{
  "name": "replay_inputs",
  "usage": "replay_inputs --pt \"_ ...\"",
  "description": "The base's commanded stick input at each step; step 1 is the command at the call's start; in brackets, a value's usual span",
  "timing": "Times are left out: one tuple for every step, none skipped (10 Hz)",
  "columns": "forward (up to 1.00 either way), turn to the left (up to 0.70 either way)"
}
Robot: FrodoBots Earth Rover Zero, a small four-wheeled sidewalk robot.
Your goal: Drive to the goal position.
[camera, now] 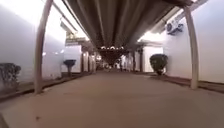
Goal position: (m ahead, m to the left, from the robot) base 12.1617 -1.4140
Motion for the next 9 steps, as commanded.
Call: replay_inputs --pt "0.85 0.0" --pt "0.85 0.0" --pt "0.85 0.0" --pt "0.85 0.0" --pt "0.85 0.0" --pt "0.85 0.0" --pt "0.85 0.0" --pt "0.85 0.0" --pt "0.85 0.0"
